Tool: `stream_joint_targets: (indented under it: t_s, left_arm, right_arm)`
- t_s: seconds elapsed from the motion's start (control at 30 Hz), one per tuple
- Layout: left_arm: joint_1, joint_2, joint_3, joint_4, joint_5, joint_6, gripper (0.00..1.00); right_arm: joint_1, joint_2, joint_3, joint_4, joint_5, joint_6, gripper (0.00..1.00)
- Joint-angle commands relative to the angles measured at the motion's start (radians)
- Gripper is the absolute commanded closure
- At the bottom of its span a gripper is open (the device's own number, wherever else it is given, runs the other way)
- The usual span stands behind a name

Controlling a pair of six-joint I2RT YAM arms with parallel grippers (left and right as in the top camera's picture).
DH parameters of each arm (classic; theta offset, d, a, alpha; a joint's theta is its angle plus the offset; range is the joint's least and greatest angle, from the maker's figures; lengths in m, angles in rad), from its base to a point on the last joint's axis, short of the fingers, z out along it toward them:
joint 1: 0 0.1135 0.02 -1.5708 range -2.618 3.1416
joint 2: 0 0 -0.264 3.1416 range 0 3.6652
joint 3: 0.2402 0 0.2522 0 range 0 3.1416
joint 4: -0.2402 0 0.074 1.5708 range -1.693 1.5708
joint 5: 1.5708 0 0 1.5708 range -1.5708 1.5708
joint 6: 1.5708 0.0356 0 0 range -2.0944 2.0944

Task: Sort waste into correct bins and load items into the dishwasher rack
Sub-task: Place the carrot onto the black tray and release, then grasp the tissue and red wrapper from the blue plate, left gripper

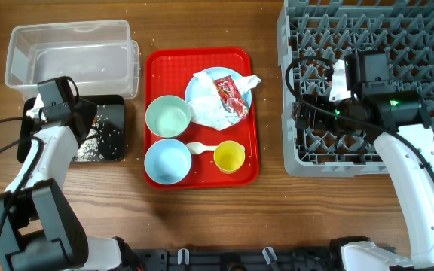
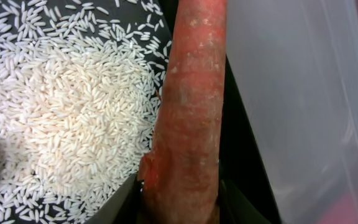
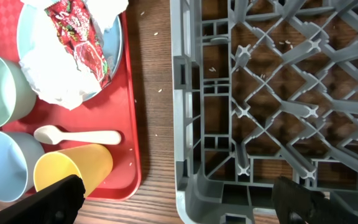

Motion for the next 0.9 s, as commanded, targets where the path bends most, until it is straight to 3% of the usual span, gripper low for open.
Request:
stream_joint_targets:
  t_s: [0.0, 0.2, 0.3, 0.4, 0.5, 0.53, 0.73, 0.87]
  left_arm:
    - [0.008, -0.004, -0.001, 0.005, -0.053, -0.066, 0.93]
    - [0.008, 0.068, -0.002, 0.002, -0.055, -0.197, 0.93]
    - [0.008, 0.11, -0.002, 0.007, -0.056, -0.201, 0.91]
    - [0.008, 0.137, -0.002, 0.036, -0.055, -0.219, 0.8]
    - [0.008, 0.137, -0.002, 0.064, -0.054, -0.218, 0.56]
    - [0.008, 0.137, -0.002, 0.068, -0.051, -0.217, 0.53]
    - [0.01, 0.019, 0.0, 0.113, 0.006, -0.055, 0.23]
    - [0.01, -0.15, 0.0, 0.021, 0.006, 0.016, 0.12]
  right_arm:
    - [0.005, 0.002, 0.019, -0.006, 0.018, 0.014, 0.0]
    - [0.005, 0.002, 0.019, -0.009, 0.018, 0.014, 0.0]
    - [0.005, 0.002, 0.019, -0.009, 0.018, 0.014, 0.0]
    - [0.005, 0.002, 0.019, -0.009, 0.018, 0.014, 0.0]
    - [0.005, 0.002, 0.019, -0.009, 0.018, 0.014, 0.0]
    - [0.005, 0.002, 0.019, -0.009, 0.018, 0.014, 0.0]
    - [0.005, 0.002, 0.019, -0.01, 0.018, 0.014, 0.0]
    - [0.005, 0.002, 0.019, -0.012, 0.018, 0.014, 0.0]
